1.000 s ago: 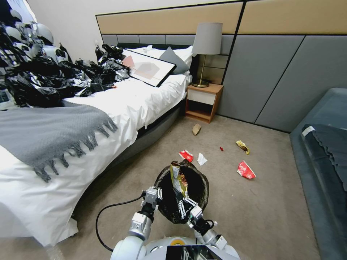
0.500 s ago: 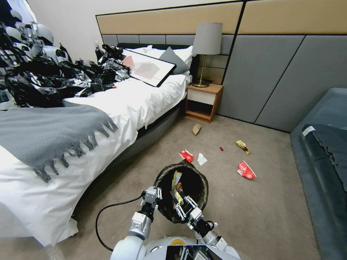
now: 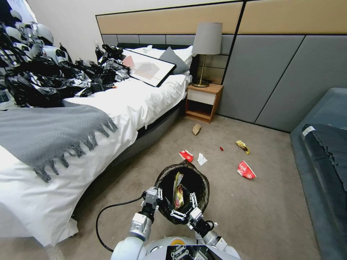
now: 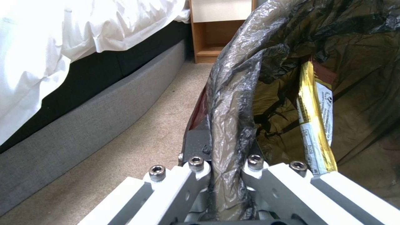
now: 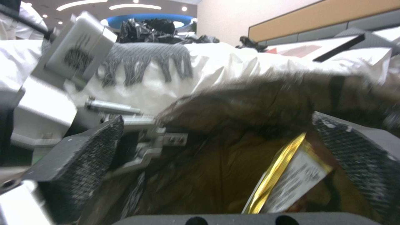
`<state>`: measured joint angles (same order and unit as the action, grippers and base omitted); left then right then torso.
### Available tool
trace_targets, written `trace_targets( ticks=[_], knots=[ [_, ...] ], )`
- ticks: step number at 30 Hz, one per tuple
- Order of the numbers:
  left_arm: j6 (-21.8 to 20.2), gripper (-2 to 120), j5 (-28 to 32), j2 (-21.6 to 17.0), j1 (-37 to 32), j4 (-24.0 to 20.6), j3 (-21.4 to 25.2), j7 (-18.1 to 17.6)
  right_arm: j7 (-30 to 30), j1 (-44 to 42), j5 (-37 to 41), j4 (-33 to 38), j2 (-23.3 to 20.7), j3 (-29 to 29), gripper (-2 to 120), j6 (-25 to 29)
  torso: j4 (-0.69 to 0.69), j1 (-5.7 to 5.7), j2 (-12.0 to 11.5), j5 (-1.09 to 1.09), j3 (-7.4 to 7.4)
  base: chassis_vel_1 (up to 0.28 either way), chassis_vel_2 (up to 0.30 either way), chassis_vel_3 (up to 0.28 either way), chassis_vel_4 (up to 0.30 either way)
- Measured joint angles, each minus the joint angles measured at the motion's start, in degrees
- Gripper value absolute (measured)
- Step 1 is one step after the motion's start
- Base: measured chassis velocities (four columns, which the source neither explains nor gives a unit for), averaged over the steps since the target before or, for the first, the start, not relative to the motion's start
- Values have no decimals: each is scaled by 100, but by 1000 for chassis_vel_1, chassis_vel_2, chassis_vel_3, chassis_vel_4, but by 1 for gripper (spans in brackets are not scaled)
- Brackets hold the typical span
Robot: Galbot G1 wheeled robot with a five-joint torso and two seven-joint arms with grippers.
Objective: Pick up the trash bin, then pick up the garbage from the floor and place it into the trash bin.
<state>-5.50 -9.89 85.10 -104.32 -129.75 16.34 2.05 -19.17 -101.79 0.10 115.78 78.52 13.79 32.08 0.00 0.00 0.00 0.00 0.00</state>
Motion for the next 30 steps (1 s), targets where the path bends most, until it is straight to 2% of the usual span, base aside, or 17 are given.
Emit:
trace_targets(
  ticks=[2, 3, 8, 10, 11, 14, 18, 26, 30],
  knots=[
    [-1, 1, 0, 7, 19, 14, 32, 1, 152, -19, -74, 216, 28, 51, 112, 76, 0, 0, 0, 0, 0, 0, 0, 0, 0],
    [-1, 1, 0, 7, 19, 14, 32, 1, 152, -19, -74, 216, 28, 51, 112, 76, 0, 0, 0, 0, 0, 0, 0, 0, 0],
    [-1, 1, 5, 27, 35, 67, 79, -11, 879, -99, -353, 820, 197, 295, 114, 140, 1, 0, 0, -1, 0, 0, 0, 0, 0],
    [-22, 1, 3, 40, 35, 68, 104, -40, 1375, -160, -391, 1074, 326, 529, 114, 137, 0, 0, 0, 0, 0, 0, 0, 0, 0],
    [-22, 1, 3, 40, 35, 68, 104, -40, 1375, -160, -391, 1074, 326, 529, 114, 137, 0, 0, 0, 0, 0, 0, 0, 0, 0],
    [-71, 1, -23, 67, 23, 70, 124, -123, 2126, -258, -431, 1297, 543, 900, 110, 190, 0, 0, 0, 0, 0, 0, 0, 0, 0],
    [-127, 1, -53, 82, 11, 72, 81, -226, 2575, -342, -446, 1330, 753, 1190, 103, 353, 0, 0, 0, 0, 0, 0, 0, 0, 0],
    [-133, 1, -80, 80, -9, 80, 12, -273, 2849, -344, -472, 946, 1039, 1785, 100, 562, 0, 0, 0, 0, 0, 0, 0, 0, 0],
    [-129, 1, -76, 80, -10, 76, -8, -274, 2864, -357, -416, 788, 1104, 1886, 100, 598, 0, 0, 0, 0, 0, 0, 0, 0, 0]
  ],
)
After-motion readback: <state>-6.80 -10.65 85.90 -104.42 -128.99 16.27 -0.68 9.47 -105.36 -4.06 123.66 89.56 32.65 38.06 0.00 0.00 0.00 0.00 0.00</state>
